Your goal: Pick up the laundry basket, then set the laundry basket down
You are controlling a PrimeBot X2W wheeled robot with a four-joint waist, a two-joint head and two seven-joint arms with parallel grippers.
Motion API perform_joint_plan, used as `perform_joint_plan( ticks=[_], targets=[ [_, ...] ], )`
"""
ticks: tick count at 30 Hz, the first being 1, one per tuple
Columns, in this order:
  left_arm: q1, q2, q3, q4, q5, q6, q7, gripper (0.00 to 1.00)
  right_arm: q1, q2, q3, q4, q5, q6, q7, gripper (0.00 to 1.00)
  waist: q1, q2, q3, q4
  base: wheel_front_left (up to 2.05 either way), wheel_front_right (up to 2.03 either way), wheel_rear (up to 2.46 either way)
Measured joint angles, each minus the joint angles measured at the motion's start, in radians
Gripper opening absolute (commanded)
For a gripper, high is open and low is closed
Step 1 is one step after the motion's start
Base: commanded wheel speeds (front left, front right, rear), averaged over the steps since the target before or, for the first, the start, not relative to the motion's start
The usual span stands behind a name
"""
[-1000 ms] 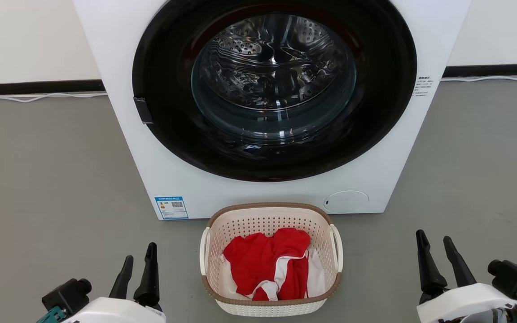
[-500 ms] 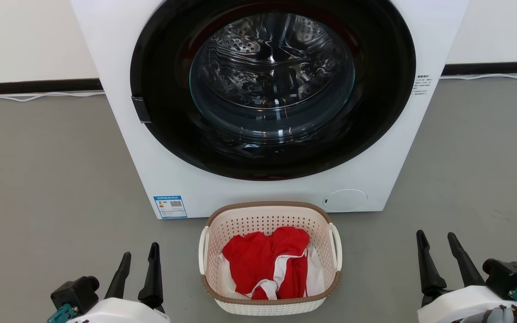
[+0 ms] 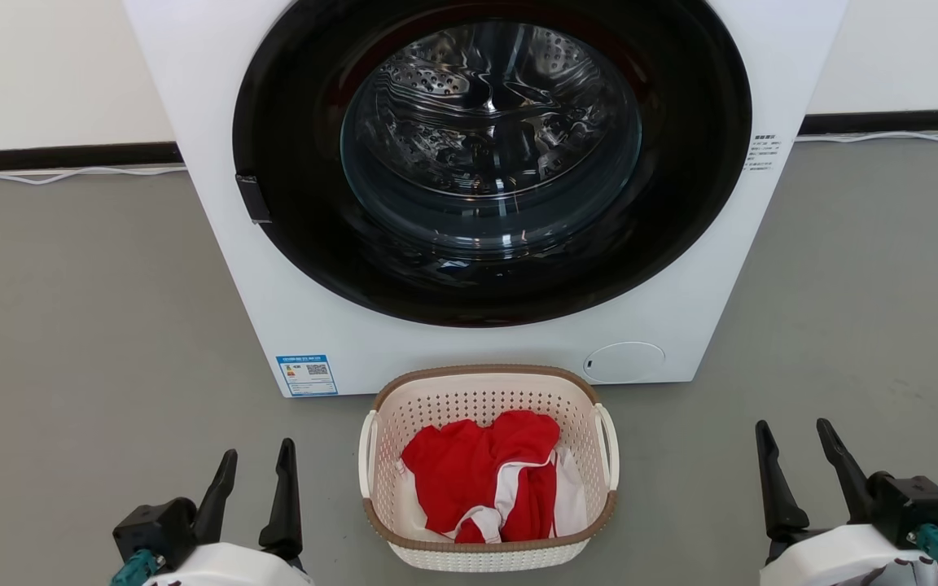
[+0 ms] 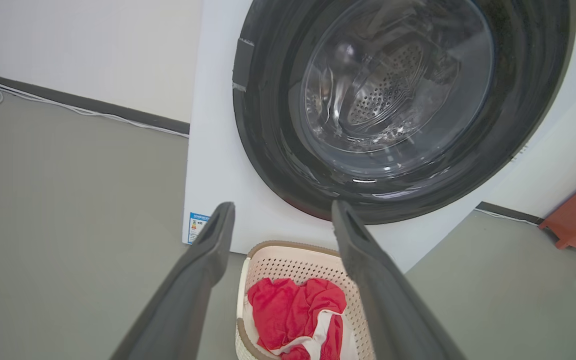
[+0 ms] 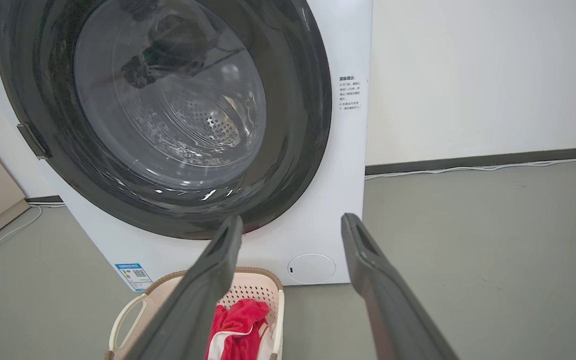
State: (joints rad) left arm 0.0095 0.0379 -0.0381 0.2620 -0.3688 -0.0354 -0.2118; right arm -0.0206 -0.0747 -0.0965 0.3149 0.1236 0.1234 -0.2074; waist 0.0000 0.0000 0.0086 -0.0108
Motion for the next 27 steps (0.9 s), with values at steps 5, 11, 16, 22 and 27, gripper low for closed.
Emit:
perform_joint_plan(
  ticks=[5, 11, 16, 22, 27],
  targets=[
    [0.000, 0.001, -0.003, -0.001, 0.057, 0.001, -0.015, 1.00, 0.000, 0.000, -0.003, 0.011, -0.065, 0.000, -0.013, 1.00, 0.0000, 0.0000, 0.001, 0.001, 0.00, 0.00, 0.00],
    [0.000, 0.002, -0.008, 0.000, 0.124, 0.009, -0.034, 1.00, 0.000, 0.000, -0.005, 0.012, -0.140, 0.001, -0.032, 1.00, 0.0000, 0.0000, 0.001, 0.003, 0.00, 0.00, 0.00],
    [0.000, 0.002, -0.012, 0.001, 0.148, 0.009, -0.040, 1.00, 0.000, 0.001, -0.005, 0.012, -0.177, 0.001, -0.041, 1.00, 0.0000, 0.0000, 0.000, 0.005, 0.00, 0.00, 0.00],
    [0.000, 0.002, -0.014, 0.001, 0.148, 0.009, -0.041, 1.00, 0.000, 0.001, -0.004, 0.012, -0.176, 0.001, -0.041, 1.00, 0.0000, 0.0000, 0.003, 0.007, 0.00, 0.00, 0.00],
    [0.000, 0.002, -0.013, 0.004, 0.148, 0.009, -0.041, 1.00, 0.000, 0.002, -0.004, 0.012, -0.176, 0.001, -0.041, 1.00, 0.0000, 0.0000, 0.008, 0.008, 0.00, 0.00, 0.00]
  ],
)
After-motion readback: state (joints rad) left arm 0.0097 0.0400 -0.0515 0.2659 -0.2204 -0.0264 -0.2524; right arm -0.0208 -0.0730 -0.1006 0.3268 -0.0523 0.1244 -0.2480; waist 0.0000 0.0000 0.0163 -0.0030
